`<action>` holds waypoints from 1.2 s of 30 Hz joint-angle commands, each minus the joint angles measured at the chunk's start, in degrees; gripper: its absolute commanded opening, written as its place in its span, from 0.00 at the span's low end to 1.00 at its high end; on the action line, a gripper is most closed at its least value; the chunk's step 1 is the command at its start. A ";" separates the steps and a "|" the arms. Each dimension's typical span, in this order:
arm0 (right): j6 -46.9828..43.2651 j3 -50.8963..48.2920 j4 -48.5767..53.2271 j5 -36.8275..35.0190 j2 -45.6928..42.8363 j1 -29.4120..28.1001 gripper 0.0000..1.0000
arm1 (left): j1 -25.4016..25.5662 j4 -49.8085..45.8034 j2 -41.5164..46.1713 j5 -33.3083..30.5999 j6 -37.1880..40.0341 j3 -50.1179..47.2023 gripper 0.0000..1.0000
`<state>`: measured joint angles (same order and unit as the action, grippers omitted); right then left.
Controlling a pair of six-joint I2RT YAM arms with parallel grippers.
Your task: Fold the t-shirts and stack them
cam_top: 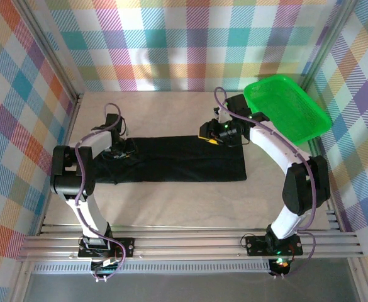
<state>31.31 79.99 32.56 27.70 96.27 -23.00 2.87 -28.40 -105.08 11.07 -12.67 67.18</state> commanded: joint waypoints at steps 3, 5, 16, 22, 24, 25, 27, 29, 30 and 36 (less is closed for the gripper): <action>0.84 -1.39 -0.46 0.32 -2.14 0.01 0.43 | 0.64 -1.74 5.98 2.69 -5.84 -2.11 0.15; 0.74 -1.81 -0.73 0.33 -2.40 0.00 0.42 | 0.98 -1.88 8.26 3.15 -7.90 -3.24 0.11; 0.63 -4.73 -1.65 1.06 -3.55 0.08 0.42 | 6.07 -7.87 13.26 2.55 -24.42 -8.81 0.04; 0.75 -6.44 -2.12 1.50 -3.90 0.05 0.42 | 11.76 -7.81 13.51 1.03 -32.22 -11.40 0.19; 0.85 -7.09 -2.41 1.56 -3.98 0.06 0.42 | 13.55 -7.59 13.36 1.30 -33.57 -12.04 0.24; 0.91 -7.33 -2.45 1.56 -3.99 0.11 0.42 | 14.15 -7.91 12.99 1.38 -34.13 -12.14 0.27; 0.99 -7.98 -2.81 1.49 -4.07 0.04 0.42 | 15.09 -8.23 12.07 2.44 -35.72 -12.67 0.33; 1.03 -8.35 -2.92 1.48 -4.07 0.06 0.42 | 15.32 -7.48 11.65 3.68 -37.21 -13.61 0.34; 0.97 -8.44 -2.92 1.43 -4.17 0.06 0.42 | 15.33 -7.72 11.65 3.77 -37.33 -13.66 0.34; -0.01 -9.74 -6.24 2.87 -6.18 -0.18 0.43 | 12.44 -15.27 17.70 -3.46 -35.03 -10.66 0.38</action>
<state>32.14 71.50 29.65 28.21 93.43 -23.03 17.15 -37.95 -91.81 11.46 -47.99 54.63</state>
